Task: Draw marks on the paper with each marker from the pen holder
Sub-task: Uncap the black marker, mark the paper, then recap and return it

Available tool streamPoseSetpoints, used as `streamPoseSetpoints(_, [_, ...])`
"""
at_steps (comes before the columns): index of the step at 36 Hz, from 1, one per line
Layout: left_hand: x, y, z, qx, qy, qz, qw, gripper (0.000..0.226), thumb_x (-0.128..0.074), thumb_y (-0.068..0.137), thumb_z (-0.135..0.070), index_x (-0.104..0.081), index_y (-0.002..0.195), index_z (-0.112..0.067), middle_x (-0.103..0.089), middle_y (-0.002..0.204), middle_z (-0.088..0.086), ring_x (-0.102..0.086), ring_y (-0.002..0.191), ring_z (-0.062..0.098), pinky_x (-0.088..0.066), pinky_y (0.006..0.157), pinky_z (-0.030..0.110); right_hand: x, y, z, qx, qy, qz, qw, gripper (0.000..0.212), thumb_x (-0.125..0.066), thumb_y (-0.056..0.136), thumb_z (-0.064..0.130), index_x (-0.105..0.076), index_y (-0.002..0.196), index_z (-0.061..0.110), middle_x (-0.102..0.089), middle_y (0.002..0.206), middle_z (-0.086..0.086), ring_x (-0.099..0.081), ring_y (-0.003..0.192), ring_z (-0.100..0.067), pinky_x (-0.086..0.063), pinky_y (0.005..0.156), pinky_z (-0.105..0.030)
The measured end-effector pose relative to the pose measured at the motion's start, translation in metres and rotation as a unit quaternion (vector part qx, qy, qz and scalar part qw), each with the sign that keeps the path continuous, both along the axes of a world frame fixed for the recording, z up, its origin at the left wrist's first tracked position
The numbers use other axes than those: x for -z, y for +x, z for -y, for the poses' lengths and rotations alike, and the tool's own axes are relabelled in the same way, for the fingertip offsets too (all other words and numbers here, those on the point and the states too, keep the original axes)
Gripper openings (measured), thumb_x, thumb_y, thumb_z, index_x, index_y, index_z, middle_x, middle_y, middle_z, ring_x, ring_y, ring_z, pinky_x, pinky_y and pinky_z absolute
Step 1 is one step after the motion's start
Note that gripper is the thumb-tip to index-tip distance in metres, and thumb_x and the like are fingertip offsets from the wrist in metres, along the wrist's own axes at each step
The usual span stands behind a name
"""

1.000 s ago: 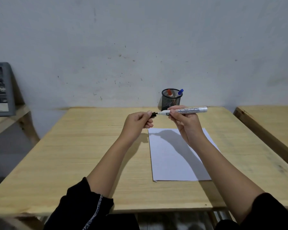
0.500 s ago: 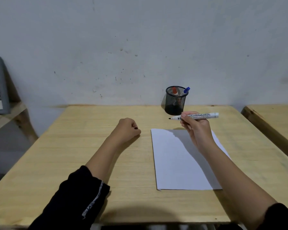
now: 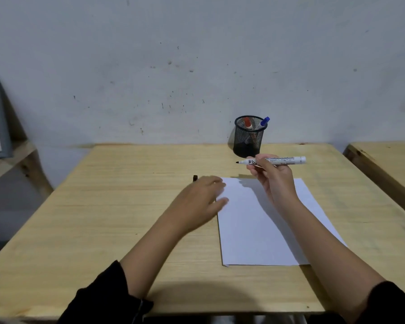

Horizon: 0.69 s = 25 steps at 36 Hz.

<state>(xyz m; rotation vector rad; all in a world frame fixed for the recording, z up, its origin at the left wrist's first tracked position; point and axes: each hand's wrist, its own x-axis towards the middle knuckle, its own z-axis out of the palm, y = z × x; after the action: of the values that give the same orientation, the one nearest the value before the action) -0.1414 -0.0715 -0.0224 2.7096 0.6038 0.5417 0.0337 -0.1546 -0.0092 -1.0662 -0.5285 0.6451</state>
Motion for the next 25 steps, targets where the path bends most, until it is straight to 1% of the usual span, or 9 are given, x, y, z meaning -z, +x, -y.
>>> streamPoseSetpoints(2, [0.006, 0.000, 0.002, 0.017, 0.000, -0.031, 0.999, 0.040, -0.048, 0.094, -0.039, -0.057, 0.122, -0.013, -0.052, 0.137, -0.001, -0.045, 0.127, 0.013, -0.041, 0.100, 0.029, 0.001, -0.003, -0.005, -0.001, -0.009, 0.016, 1.000, 0.007, -0.062, 0.086, 0.002, -0.061, 0.084, 0.009, -0.064, 0.084, -0.011, -0.065, 0.074, -0.016, -0.055, 0.070, -0.016])
streamPoseSetpoints(4, [0.010, -0.001, 0.001, 0.010, -0.020, -0.048, 0.999, 0.042, -0.046, 0.095, -0.042, -0.057, 0.123, -0.013, -0.049, 0.141, -0.003, -0.042, 0.131, 0.011, -0.040, 0.100, 0.028, 0.003, -0.005, -0.010, 0.009, -0.033, 0.036, 0.999, 0.013, -0.068, 0.081, 0.002, -0.060, 0.087, 0.009, -0.064, 0.083, -0.008, -0.065, 0.076, -0.016, -0.056, 0.072, -0.017])
streamPoseSetpoints(6, [0.013, -0.001, 0.001, 0.001, -0.039, -0.058, 0.998, 0.044, -0.046, 0.094, -0.043, -0.057, 0.124, -0.013, -0.048, 0.143, -0.005, -0.041, 0.132, 0.010, -0.039, 0.101, 0.027, 0.006, -0.009, -0.017, 0.014, -0.061, 0.060, 0.996, 0.016, -0.071, 0.078, 0.001, -0.059, 0.087, 0.009, -0.062, 0.078, -0.006, -0.063, 0.070, -0.013, -0.055, 0.068, -0.018])
streamPoseSetpoints(8, [0.013, 0.000, 0.001, 0.000, -0.047, -0.061, 0.997, 0.045, -0.045, 0.094, -0.043, -0.055, 0.128, -0.015, -0.046, 0.145, -0.006, -0.040, 0.133, 0.010, -0.039, 0.102, 0.028, 0.007, -0.013, -0.025, 0.010, -0.086, 0.083, 0.993, 0.015, -0.069, 0.079, 0.002, -0.058, 0.089, 0.006, -0.061, 0.074, -0.007, -0.060, 0.062, -0.011, -0.052, 0.062, -0.018])
streamPoseSetpoints(11, [0.013, -0.001, 0.000, 0.009, -0.062, -0.068, 0.996, 0.046, -0.044, 0.095, -0.040, -0.050, 0.134, -0.017, -0.039, 0.150, -0.007, -0.031, 0.139, 0.005, -0.033, 0.104, 0.024, 0.010, -0.020, -0.039, 0.011, -0.113, 0.087, 0.990, 0.012, -0.065, 0.082, 0.004, -0.056, 0.091, 0.002, -0.061, 0.074, -0.011, -0.057, 0.057, -0.013, -0.050, 0.055, -0.018])
streamPoseSetpoints(15, [0.017, -0.005, -0.003, 0.012, -0.100, -0.071, 0.992, 0.049, -0.045, 0.096, -0.040, -0.040, 0.141, -0.024, -0.028, 0.155, -0.014, -0.026, 0.141, 0.002, -0.029, 0.106, 0.022, 0.018, -0.031, -0.051, 0.014, -0.145, 0.085, 0.986, 0.013, -0.063, 0.077, 0.006, -0.055, 0.087, 0.005, -0.060, 0.072, -0.008, -0.055, 0.055, -0.011, -0.047, 0.056, -0.022])
streamPoseSetpoints(20, [0.019, -0.005, -0.005, 0.016, -0.114, -0.084, 0.990, 0.051, -0.043, 0.096, -0.041, -0.036, 0.144, -0.025, -0.026, 0.156, -0.013, -0.028, 0.141, 0.007, -0.029, 0.104, 0.023, 0.023, -0.041, -0.057, 0.021, -0.130, 0.054, 0.990, 0.012, -0.058, 0.081, 0.000, -0.050, 0.079, 0.009, -0.052, 0.065, -0.005, -0.049, 0.048, -0.005, -0.046, 0.050, -0.016])
streamPoseSetpoints(22, [0.018, -0.005, -0.005, 0.016, -0.116, -0.083, 0.990, 0.050, -0.044, 0.096, -0.039, -0.037, 0.143, -0.023, -0.030, 0.154, -0.012, -0.032, 0.138, 0.008, -0.031, 0.103, 0.023, 0.023, -0.042, -0.057, 0.020, -0.136, 0.071, 0.988, 0.014, -0.058, 0.081, 0.001, -0.050, 0.078, 0.012, -0.054, 0.067, -0.005, -0.051, 0.049, -0.004, -0.048, 0.053, -0.017])
streamPoseSetpoints(25, [0.019, -0.003, -0.006, 0.019, -0.115, -0.078, 0.990, 0.052, -0.044, 0.095, -0.040, -0.037, 0.144, -0.024, -0.030, 0.155, -0.012, -0.033, 0.138, 0.007, -0.033, 0.104, 0.024, 0.026, -0.042, -0.059, 0.012, -0.139, 0.074, 0.987, 0.016, -0.059, 0.081, 0.002, -0.050, 0.076, 0.014, -0.054, 0.071, -0.006, -0.055, 0.063, -0.014, -0.051, 0.065, -0.031])
